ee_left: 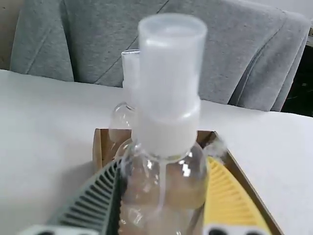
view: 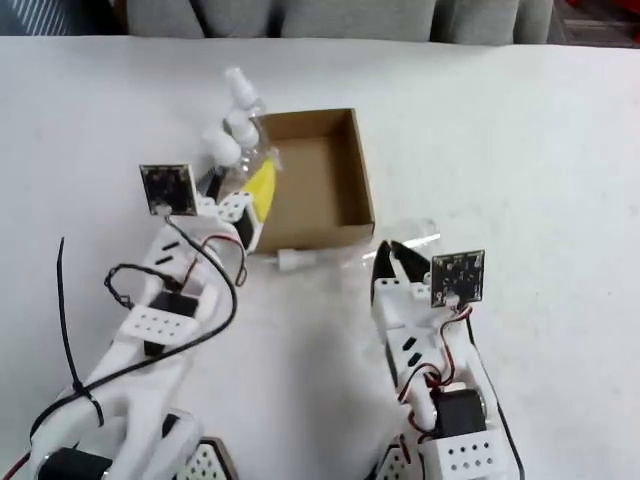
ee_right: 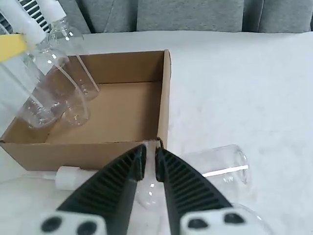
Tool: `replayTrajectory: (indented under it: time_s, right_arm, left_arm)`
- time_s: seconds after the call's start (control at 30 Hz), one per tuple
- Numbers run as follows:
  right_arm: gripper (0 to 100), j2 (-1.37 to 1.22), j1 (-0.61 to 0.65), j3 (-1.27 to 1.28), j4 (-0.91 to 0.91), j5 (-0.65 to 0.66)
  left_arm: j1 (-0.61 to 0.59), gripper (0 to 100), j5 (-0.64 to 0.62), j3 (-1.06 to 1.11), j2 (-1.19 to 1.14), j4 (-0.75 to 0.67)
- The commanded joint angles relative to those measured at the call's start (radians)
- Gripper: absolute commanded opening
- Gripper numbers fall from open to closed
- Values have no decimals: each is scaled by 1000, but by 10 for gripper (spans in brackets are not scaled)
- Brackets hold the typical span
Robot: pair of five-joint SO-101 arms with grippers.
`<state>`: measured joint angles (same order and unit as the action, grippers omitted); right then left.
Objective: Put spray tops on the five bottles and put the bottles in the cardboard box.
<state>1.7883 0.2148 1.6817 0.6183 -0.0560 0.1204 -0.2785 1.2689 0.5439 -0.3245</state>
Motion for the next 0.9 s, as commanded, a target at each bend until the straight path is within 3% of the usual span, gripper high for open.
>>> replayTrajectory:
  time_s: [0.0,0.27,0.5,0.87]
  right_arm:
    - [18,15,-5,8,8,12]
    - [18,15,-5,8,7,12]
    - [18,15,-5,8,7,12]
    - [18,15,-5,8,7,12]
  left_arm:
    - [-8,20,14,-17,-1,-37]
    - [-1,20,118,-18,-168,-235]
    - [-10,20,124,-48,-351,-417]
    - [-10,20,126,-48,-423,-454]
